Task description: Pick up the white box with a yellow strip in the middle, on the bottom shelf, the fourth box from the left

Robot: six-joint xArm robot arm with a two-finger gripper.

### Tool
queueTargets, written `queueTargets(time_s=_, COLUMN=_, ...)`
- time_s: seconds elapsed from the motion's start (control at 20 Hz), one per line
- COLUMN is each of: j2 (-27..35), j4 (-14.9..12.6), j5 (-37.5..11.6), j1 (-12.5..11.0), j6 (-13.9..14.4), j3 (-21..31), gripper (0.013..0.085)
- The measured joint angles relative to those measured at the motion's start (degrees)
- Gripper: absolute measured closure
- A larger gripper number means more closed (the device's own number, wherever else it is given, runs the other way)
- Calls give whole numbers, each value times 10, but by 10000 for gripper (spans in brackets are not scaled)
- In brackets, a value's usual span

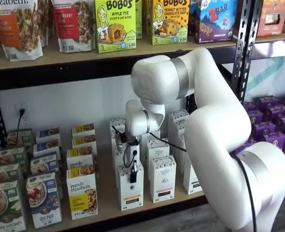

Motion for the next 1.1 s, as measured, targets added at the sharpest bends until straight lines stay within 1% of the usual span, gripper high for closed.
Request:
queueTargets(time_s=0.05, j2=0, j4=2, j5=-1, j1=0, j6=-1, j3=0, gripper=330)
queueTargets(time_s=0.15, j2=1, j4=5, j5=-1, j1=1, j6=-3, j3=0, gripper=410)
queueTargets(time_s=0.2, j2=1, j4=6, j5=-1, j1=1, j6=-4, j3=-1, gripper=410)
queueTargets(time_s=0.25, j2=1, j4=6, j5=-1, j1=2, j6=-3, j3=-1, gripper=450)
queueTargets(time_s=0.6, j2=0, j4=-7, j5=-8, j1=8, j6=13, j3=3, gripper=450)
queueTargets(time_s=0.7, j2=-3, j4=-6, j5=-13, j1=9, j6=13, j3=10, gripper=450)
queueTargets(time_s=0.85, j2=-11, j4=2, j5=-23, j1=12, j6=8, j3=25, gripper=450)
queueTargets(time_s=0.9, j2=-15, j4=7, j5=-25, j1=12, j6=4, j3=30, gripper=490)
queueTargets(time_s=1.0, j2=-17, j4=9, j5=-26, j1=13, j6=4, j3=34, gripper=490)
queueTargets(time_s=1.1, j2=-21, j4=1, j5=-26, j1=15, j6=13, j3=40, gripper=490)
